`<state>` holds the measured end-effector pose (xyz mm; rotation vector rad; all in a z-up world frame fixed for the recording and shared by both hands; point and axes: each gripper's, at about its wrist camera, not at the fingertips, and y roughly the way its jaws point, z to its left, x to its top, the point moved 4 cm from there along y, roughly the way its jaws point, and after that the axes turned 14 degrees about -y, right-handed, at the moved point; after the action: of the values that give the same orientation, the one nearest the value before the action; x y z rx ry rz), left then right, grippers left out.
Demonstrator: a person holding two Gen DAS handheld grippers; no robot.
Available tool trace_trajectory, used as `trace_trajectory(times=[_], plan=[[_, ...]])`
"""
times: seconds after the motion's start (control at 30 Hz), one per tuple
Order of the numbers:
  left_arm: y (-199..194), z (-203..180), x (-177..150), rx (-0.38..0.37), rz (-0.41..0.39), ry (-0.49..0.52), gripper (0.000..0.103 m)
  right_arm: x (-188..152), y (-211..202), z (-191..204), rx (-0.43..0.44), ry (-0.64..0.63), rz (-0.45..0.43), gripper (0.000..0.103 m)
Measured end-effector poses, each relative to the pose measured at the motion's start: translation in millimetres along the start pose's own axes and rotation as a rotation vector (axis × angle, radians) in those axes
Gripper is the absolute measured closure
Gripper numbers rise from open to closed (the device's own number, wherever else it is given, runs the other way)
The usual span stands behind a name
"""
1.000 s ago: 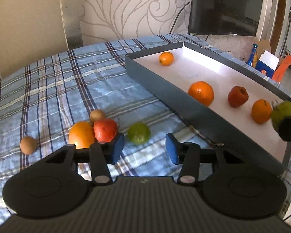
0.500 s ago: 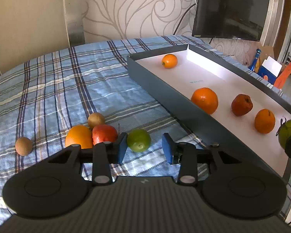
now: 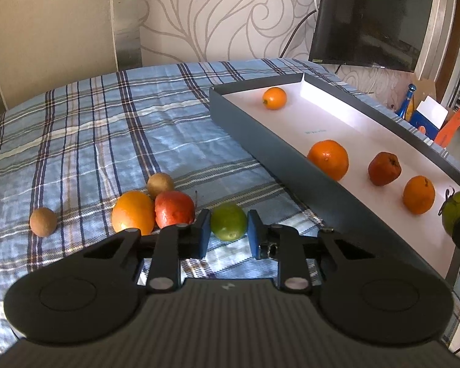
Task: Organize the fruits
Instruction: 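Close the left gripper on the green lime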
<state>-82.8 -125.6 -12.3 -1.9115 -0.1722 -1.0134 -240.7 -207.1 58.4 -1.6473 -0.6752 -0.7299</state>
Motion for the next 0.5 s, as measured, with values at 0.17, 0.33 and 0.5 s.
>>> trace_trajectory(times=[0.17, 0.33, 0.5], plan=[[-7, 1, -6, 0.004, 0.001, 0.001, 0.074, -1, -2, 1, 0.012, 0.001, -0.004, 0.077], [-18, -1, -15, -0.004, 0.012, 0.0, 0.074, -4, -3, 3, 0.027, 0.01, 0.0, 0.077], [-32, -5, -23, -0.015, 0.017, 0.007, 0.074, -8, -2, 5, 0.049, 0.021, 0.011, 0.077]])
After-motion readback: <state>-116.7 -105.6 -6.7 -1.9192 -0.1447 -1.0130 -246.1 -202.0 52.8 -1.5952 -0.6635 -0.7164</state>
